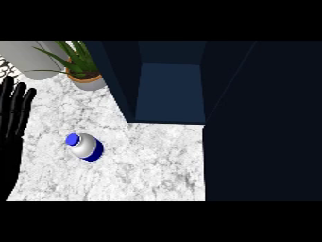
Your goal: Pick up the bottled water, place it into the cabinet and close the cabinet
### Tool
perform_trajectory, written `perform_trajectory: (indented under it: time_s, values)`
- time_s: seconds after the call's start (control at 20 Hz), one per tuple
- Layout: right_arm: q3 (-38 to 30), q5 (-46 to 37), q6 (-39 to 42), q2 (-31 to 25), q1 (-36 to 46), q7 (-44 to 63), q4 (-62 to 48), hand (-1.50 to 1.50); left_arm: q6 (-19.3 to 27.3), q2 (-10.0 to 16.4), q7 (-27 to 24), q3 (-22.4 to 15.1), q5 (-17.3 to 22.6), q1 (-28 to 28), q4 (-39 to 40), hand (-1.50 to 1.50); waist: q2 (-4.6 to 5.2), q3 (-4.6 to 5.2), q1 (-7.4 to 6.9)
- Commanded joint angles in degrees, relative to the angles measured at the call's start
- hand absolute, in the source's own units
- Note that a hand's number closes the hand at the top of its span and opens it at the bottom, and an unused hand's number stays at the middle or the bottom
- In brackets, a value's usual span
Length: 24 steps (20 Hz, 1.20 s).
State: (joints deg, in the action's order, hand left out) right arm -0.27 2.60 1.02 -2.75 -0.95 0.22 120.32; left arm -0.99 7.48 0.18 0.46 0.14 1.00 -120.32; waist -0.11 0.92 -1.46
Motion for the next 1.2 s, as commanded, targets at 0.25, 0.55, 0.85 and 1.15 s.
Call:
perform_trajectory:
  time_s: [0.25,0.55,0.85,1.15]
  values:
    - [1.26,-4.48,2.70,-4.12,-2.49,-0.87,5.56,-1.50,-19.42,4.66,-4.52,-7.62,16.16,1.91,-3.71,-1.50,-0.29,-0.78,2.18]
    - [4.78,14.55,5.77,1.40,-14.27,10.62,6.87,-1.50,-17.97,4.98,12.74,-5.82,30.99,12.85,1.82,-1.50,-0.12,-0.94,2.06]
    - [8.20,13.22,6.50,2.61,-20.82,8.80,10.66,-1.50,-26.04,12.91,13.00,6.08,43.97,16.17,3.40,-1.50,0.02,-0.91,1.51]
    - [7.95,15.73,9.05,2.50,-27.29,6.72,13.34,-1.50,-28.78,11.59,14.35,6.96,45.05,21.39,-0.22,-1.50,-0.02,-0.93,1.47]
